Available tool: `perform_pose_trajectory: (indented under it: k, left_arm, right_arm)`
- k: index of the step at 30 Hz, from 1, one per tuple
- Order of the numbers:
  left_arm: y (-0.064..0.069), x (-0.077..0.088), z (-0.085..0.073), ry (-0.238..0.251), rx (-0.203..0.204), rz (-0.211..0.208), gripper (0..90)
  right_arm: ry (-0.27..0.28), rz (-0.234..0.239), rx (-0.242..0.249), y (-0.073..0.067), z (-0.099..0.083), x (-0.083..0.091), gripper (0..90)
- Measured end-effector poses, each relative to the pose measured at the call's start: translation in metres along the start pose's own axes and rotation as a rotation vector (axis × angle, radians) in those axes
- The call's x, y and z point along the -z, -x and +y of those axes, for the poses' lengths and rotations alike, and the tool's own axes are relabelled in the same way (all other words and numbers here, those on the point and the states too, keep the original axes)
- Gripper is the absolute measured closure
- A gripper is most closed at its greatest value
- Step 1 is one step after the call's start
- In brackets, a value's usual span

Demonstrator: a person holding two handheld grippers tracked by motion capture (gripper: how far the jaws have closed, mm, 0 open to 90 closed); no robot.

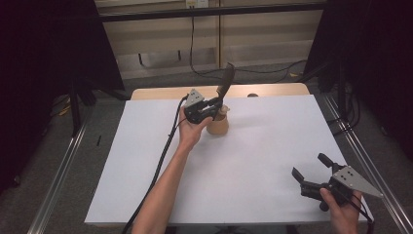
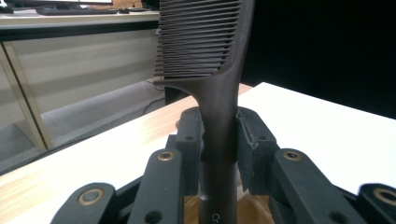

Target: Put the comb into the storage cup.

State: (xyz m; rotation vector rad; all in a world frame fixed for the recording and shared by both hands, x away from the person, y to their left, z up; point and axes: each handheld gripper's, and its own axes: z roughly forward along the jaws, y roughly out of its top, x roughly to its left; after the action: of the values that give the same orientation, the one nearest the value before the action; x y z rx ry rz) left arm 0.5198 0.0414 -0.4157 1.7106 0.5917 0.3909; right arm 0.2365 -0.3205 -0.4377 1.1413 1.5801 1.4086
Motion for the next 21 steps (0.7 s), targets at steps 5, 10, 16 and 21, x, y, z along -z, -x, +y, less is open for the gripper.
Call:
perform_pose_trajectory:
  k: [5, 10, 16, 21]
  left_arm:
    - [-0.0012, 0.0016, -0.0006, 0.001, 0.018, -0.007, 72.8]
    - [-0.0032, 0.0067, -0.0025, -0.013, 0.021, 0.000, 72.8]
    - [-0.0041, 0.0071, -0.0080, -0.047, 0.014, 0.009, 72.9]
    - [-0.0030, 0.0063, -0.0090, -0.060, 0.017, 0.003, 72.8]
  right_arm:
    - [0.002, 0.004, 0.004, -0.0001, 0.0001, 0.0003, 0.0]
    - [0.000, 0.003, -0.001, 0.0001, 0.0001, 0.0002, 0.0]
    - [0.001, 0.002, 0.001, -0.0002, 0.0001, -0.0001, 0.0]
    - [0.000, 0.001, 0.000, -0.0001, 0.0000, -0.0001, 0.0]
